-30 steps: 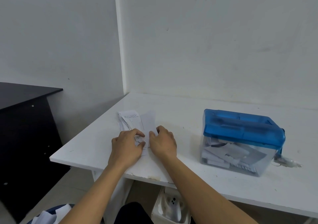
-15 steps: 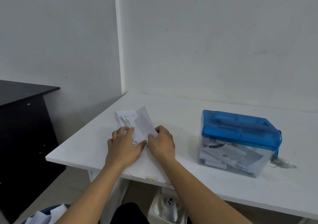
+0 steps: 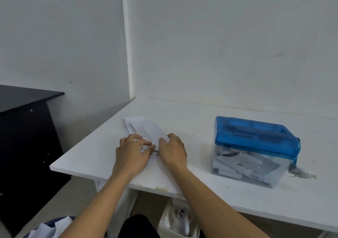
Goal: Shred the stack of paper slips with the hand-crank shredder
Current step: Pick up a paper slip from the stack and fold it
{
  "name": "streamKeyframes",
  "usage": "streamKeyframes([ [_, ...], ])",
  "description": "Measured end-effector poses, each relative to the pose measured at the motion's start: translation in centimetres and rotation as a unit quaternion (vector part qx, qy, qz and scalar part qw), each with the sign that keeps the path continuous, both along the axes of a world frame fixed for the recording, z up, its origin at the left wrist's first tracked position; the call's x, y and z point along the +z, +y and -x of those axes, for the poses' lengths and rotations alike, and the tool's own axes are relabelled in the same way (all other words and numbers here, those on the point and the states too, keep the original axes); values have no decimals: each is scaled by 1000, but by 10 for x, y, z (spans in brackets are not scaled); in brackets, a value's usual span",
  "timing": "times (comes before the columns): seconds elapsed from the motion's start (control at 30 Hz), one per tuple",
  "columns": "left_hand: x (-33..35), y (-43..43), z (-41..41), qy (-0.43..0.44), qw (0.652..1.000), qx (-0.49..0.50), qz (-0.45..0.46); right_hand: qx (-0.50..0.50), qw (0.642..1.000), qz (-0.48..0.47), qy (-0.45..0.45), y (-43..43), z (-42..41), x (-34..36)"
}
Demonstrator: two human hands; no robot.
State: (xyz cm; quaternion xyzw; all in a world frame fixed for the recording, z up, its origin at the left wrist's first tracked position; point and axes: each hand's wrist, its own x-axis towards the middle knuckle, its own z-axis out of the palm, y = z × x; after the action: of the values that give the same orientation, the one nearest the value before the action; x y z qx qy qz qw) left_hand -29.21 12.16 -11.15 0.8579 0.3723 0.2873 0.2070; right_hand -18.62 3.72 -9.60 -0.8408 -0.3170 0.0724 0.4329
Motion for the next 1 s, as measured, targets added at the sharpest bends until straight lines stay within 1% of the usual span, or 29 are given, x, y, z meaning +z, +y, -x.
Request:
streamKeyframes([
  [0.1, 2, 1, 1, -4, 1000, 7, 20, 7, 999, 23, -22, 0, 0, 1],
  [0.17, 5, 1, 0, -14, 999, 18, 30, 15, 1000, 11, -9, -1, 1, 2],
  [0.3, 9, 1, 1, -55, 997, 24, 56, 26, 993, -86, 71, -9, 1, 7],
  [0.4, 11, -1, 3, -78, 995, 12, 64, 37, 982, -150, 110, -15, -1, 9],
  [0.57, 14, -4, 1, -30, 998, 8, 54, 66, 976, -159, 132, -21, -4, 12],
  [0.67, 9, 0, -1, 0, 998, 32, 51, 46, 971, -183, 148, -24, -6, 13],
  [0.77, 12, 6, -11, -14, 991, 85, 101, 18, 967, -200, 154, -24, -8, 12],
  [0.83, 16, 13, -22, 29, 986, 111, 123, 11, 965, -206, 161, -23, -7, 12],
  [0.9, 16, 15, -33, 98, 982, 125, 99, 1, 963, -214, 166, -24, -9, 11],
  [0.93, 15, 15, -36, 116, 981, 135, 80, -4, 962, -216, 167, -23, -12, 10],
  [1.0, 10, 14, -38, 105, 981, 153, 56, -9, 962, -217, 167, -22, -14, 7],
])
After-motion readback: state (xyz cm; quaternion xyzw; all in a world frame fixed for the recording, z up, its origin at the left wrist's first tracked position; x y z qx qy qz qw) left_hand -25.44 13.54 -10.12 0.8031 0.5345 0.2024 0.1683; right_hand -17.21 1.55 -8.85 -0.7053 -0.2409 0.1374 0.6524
